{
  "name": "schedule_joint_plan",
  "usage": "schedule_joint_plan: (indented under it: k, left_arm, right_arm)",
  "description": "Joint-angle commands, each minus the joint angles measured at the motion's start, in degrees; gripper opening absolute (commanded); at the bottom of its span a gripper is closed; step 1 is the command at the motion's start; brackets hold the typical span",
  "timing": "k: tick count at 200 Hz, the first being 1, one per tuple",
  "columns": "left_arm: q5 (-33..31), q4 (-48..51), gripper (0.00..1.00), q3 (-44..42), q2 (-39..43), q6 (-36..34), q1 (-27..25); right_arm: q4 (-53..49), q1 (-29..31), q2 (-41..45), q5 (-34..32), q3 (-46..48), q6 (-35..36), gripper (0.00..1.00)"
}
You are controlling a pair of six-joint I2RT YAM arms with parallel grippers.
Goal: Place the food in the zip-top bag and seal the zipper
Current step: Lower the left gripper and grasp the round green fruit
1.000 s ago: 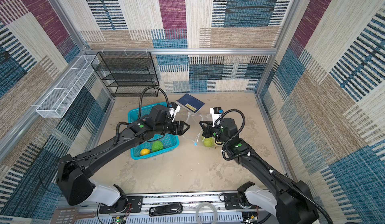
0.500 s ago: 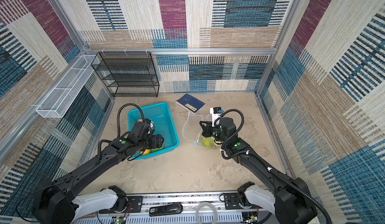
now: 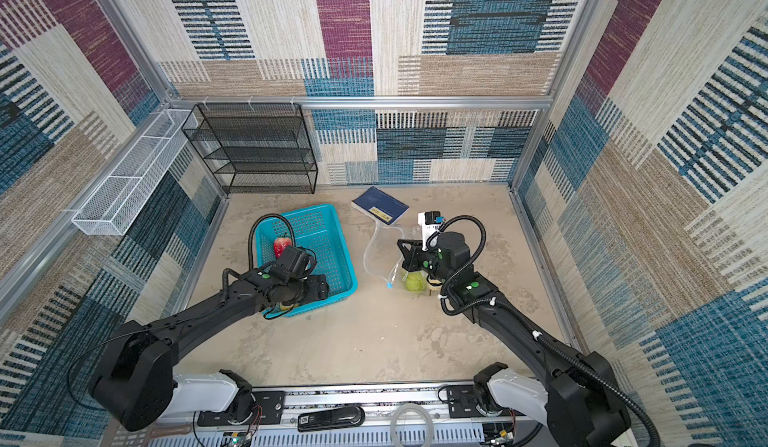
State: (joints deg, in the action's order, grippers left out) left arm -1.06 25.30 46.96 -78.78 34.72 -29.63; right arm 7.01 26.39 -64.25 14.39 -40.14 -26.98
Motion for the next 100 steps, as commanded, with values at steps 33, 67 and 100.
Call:
schedule_joint_plan:
  k: [33,67,100]
  left_arm:
    - [4.17,-5.39,0.85,4.48,-6.76,0.45,0.1]
    - [2.64,-3.35,0.85,5.95,-8.23,-1.38,0.1]
    - [2.83,-0.79,0.86,5.44,-8.36,-2.96,0.01]
  right_arm:
    - [0.03,0.01,1.12,-1.19,-0.34,-0.06,0.0]
    - [-0.68,0.05,2.45,-2.44,0.3,0.25,0.0]
    - [-0.09,0.04,2.11,-2.34,0.63,0.0,0.0]
